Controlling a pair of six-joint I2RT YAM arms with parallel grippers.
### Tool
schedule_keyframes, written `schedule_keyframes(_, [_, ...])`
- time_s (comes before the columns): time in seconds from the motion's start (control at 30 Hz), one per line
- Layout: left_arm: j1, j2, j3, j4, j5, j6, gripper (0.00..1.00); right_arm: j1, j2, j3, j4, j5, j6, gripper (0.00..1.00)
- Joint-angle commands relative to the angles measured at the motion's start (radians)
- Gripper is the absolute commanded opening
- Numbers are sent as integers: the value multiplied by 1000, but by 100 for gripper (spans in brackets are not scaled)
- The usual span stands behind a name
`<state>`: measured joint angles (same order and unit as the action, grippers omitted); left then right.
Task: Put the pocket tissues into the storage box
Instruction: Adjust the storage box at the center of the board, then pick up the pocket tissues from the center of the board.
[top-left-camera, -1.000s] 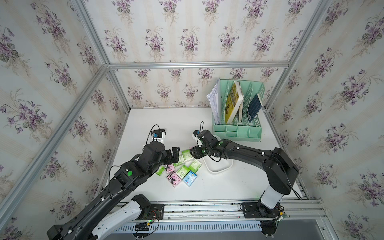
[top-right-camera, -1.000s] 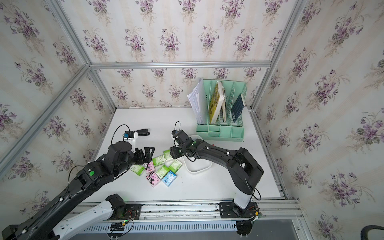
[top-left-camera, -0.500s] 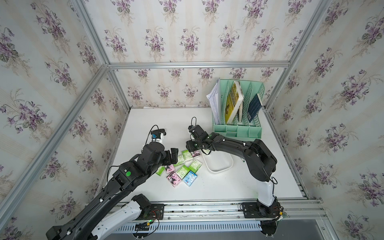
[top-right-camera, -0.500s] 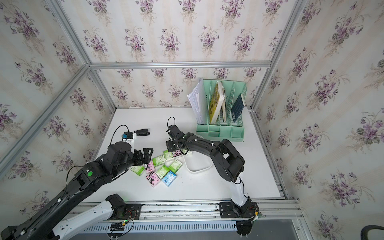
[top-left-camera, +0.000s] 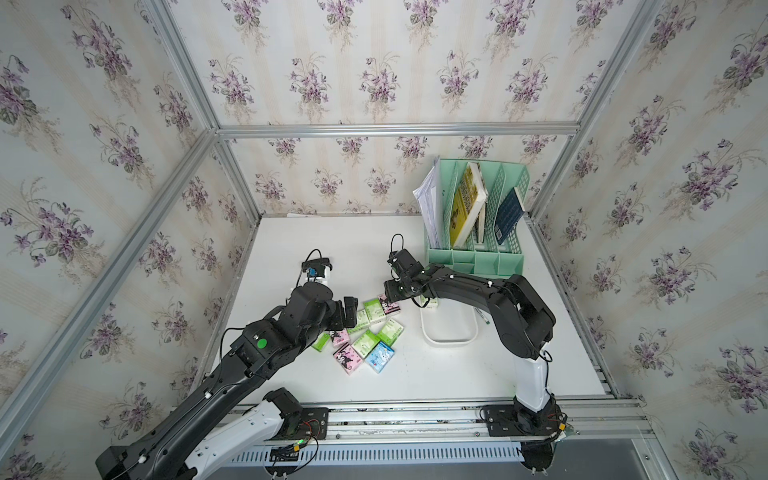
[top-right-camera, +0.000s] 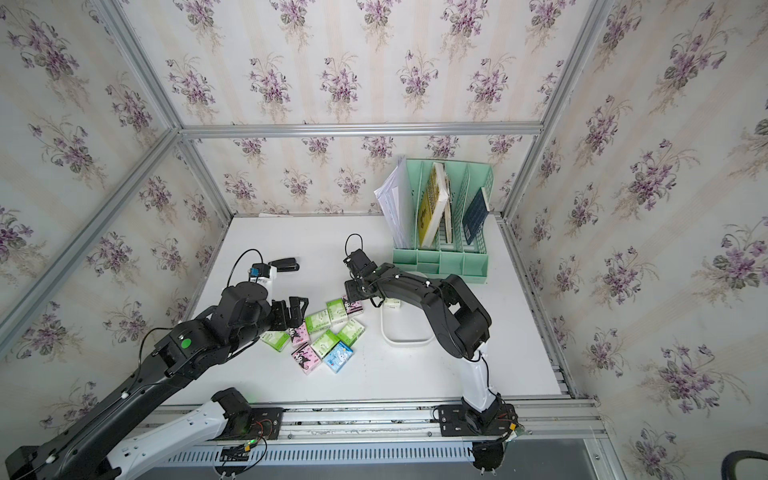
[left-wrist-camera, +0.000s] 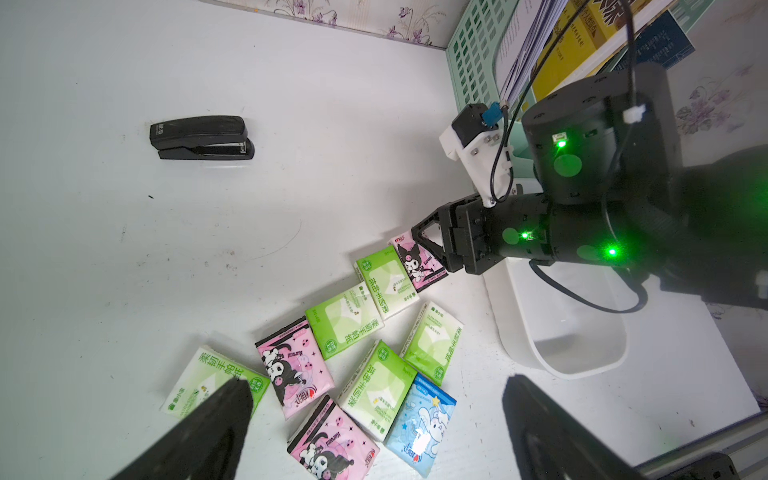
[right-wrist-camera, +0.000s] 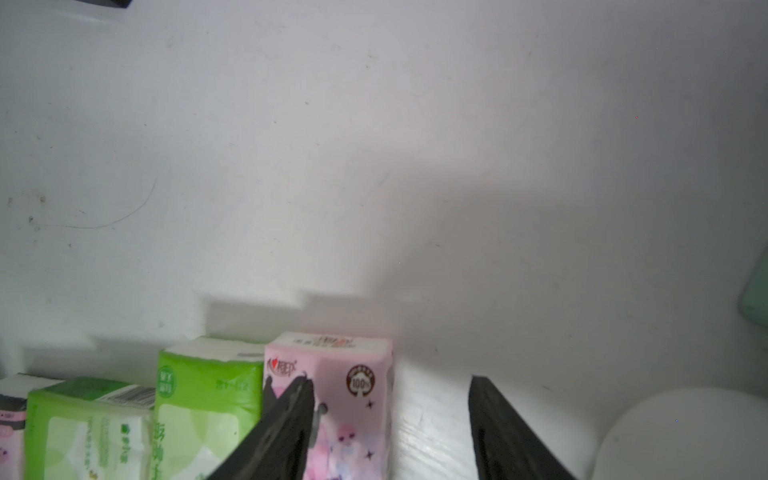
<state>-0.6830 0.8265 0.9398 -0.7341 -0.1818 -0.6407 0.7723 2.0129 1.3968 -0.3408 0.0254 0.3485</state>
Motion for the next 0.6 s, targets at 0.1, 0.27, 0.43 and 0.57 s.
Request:
schedule_keyframes(0.1, [0,0,-4,42,7,10,99,-2,10,2,-21,-37,-3,64])
schedule_keyframes(0.27, [0,-3,-2,41,13,13,99,-4,15,-9,-8,-106,13,64])
schedule_keyframes(0.43, [0,-4,-4,39,10,18,99,-4,27,-21,-1,-148,25,62])
schedule_keyframes(0.57, [0,-11,-9,36,6,19,99,-4,36,-21,-1,-169,29,57])
